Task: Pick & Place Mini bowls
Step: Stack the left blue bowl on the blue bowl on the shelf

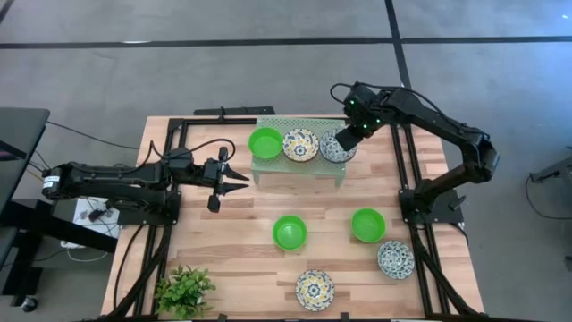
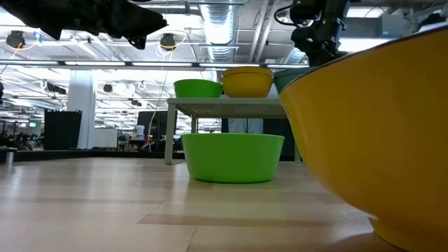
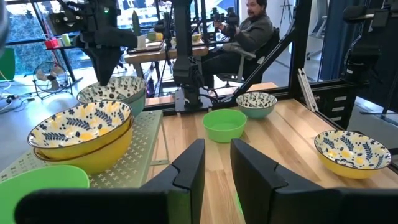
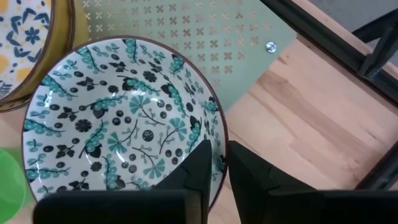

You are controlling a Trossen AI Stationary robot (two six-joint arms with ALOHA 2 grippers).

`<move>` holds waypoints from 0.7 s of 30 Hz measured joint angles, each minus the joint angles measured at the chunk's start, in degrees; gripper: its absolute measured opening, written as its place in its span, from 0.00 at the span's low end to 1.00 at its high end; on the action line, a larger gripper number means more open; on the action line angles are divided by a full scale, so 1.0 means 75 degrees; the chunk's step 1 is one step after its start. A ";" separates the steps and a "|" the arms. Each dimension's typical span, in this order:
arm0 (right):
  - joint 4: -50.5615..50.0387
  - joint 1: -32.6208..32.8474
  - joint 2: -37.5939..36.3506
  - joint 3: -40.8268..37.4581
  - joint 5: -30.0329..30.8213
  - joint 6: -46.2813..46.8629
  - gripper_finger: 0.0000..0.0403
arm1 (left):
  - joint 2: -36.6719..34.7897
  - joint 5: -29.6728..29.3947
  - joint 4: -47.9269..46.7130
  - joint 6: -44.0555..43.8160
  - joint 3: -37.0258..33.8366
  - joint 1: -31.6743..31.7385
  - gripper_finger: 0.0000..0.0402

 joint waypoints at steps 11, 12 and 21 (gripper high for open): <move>0.0035 0.0009 -0.0015 0.0012 -0.0032 0.0002 0.03 | 0.0000 0.0000 0.0000 0.0000 0.0000 -0.0001 0.19; 0.0024 0.0009 -0.0015 0.0012 -0.0026 0.0002 0.04 | 0.0000 0.0000 0.0000 0.0000 0.0000 -0.0001 0.19; -0.0041 0.0035 0.0000 -0.0009 -0.0006 -0.0001 0.15 | -0.0002 0.0000 0.0000 0.0000 0.0000 -0.0001 0.19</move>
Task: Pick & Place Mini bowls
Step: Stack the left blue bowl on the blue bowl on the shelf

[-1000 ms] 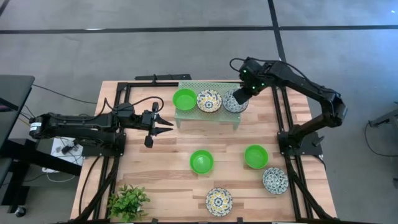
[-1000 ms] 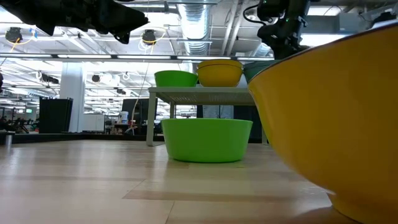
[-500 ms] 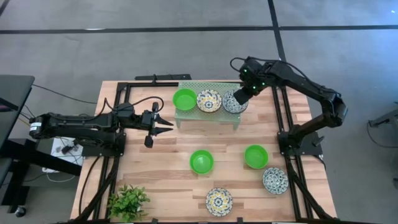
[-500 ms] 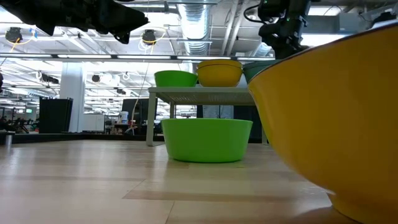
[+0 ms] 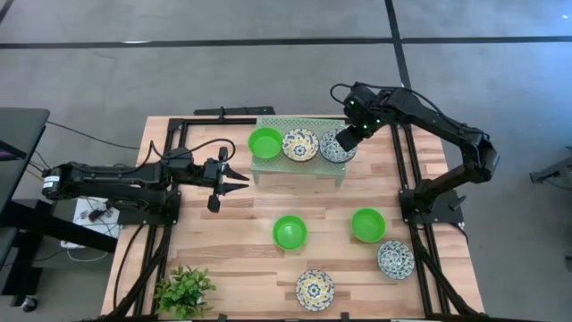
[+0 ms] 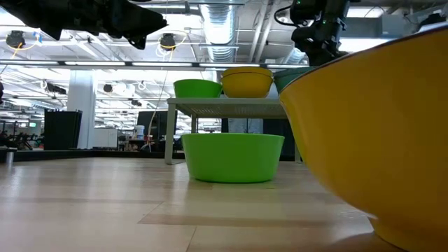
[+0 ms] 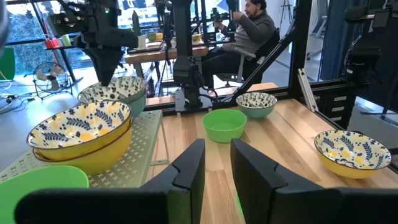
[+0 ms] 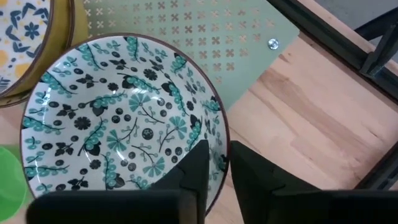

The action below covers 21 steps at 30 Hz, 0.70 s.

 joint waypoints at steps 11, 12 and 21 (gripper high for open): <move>0.0179 0.0300 -0.0008 0.0003 0.0056 0.0186 0.18 | 0.0001 0.0001 0.0000 0.0000 0.0000 0.0001 0.19; 0.0228 0.0300 -0.0022 0.0003 0.0053 0.0192 0.18 | 0.0001 0.0001 -0.0001 0.0000 0.0000 0.0002 0.19; 0.0198 0.0300 -0.0052 0.0003 0.0034 0.0147 0.18 | -0.0001 0.0002 0.0000 -0.0175 0.0000 0.0000 0.19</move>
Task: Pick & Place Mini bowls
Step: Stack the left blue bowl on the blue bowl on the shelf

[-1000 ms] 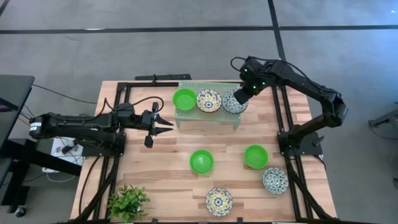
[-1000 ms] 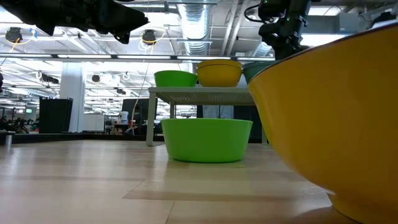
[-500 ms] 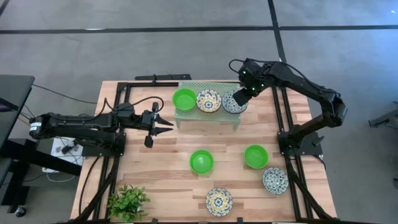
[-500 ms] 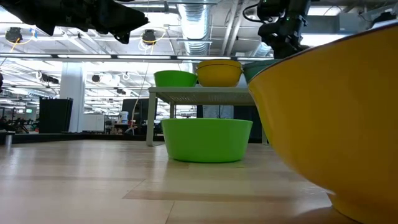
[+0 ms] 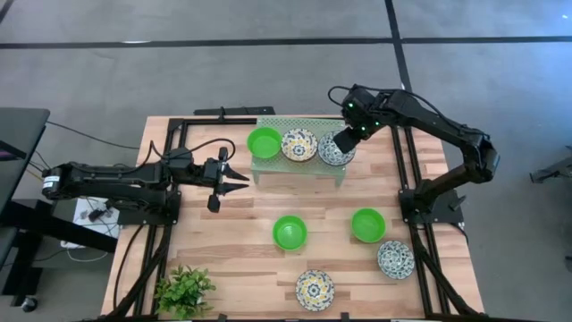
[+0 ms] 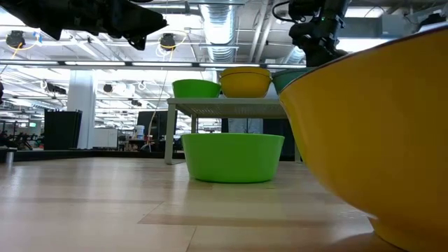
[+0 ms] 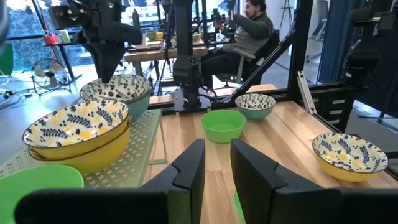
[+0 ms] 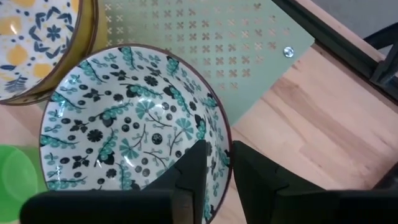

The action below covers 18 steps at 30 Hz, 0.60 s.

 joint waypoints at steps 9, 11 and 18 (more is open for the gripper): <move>0.0092 0.0006 -0.0006 0.0000 0.0001 -0.0171 0.18 | 0.0002 0.0001 0.0004 -0.0009 0.0000 0.0000 0.19; 0.0113 0.0045 -0.0006 0.0000 -0.0005 -0.0258 0.18 | 0.0001 0.0000 0.0004 -0.0067 0.0000 0.0001 0.19; 0.0037 0.0150 -0.0013 0.0000 -0.0019 -0.0338 0.18 | 0.0000 0.0001 0.0006 -0.0291 0.0000 0.0000 0.19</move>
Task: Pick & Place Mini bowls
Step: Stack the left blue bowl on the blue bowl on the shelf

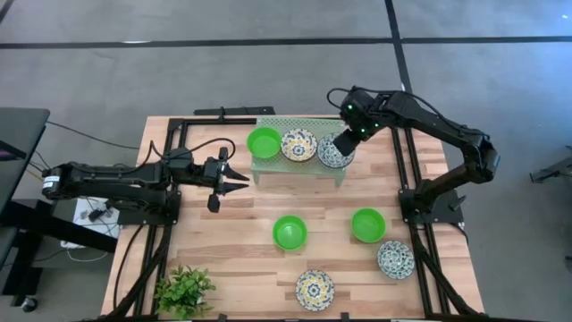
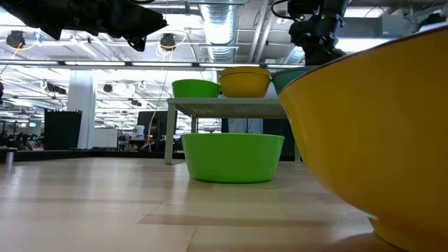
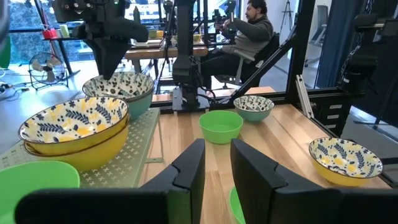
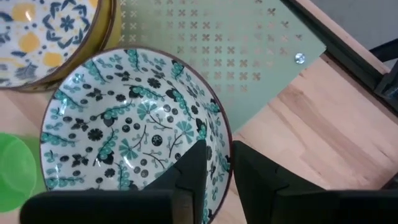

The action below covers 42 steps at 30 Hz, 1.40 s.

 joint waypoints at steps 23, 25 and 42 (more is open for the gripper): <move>-0.0012 0.0042 -0.0002 0.0003 0.0022 -0.1405 0.18 | 0.0000 -0.0001 0.0006 0.0000 0.0000 0.0000 0.19; -0.0005 0.0042 -0.0002 0.0003 0.0023 -0.1538 0.18 | 0.0003 0.0000 0.0007 0.0000 0.0000 0.0000 0.19; -0.0232 0.0031 -0.0002 0.0265 0.0224 -0.1745 0.18 | 0.0000 -0.0001 0.0161 0.0011 0.0003 0.0001 0.19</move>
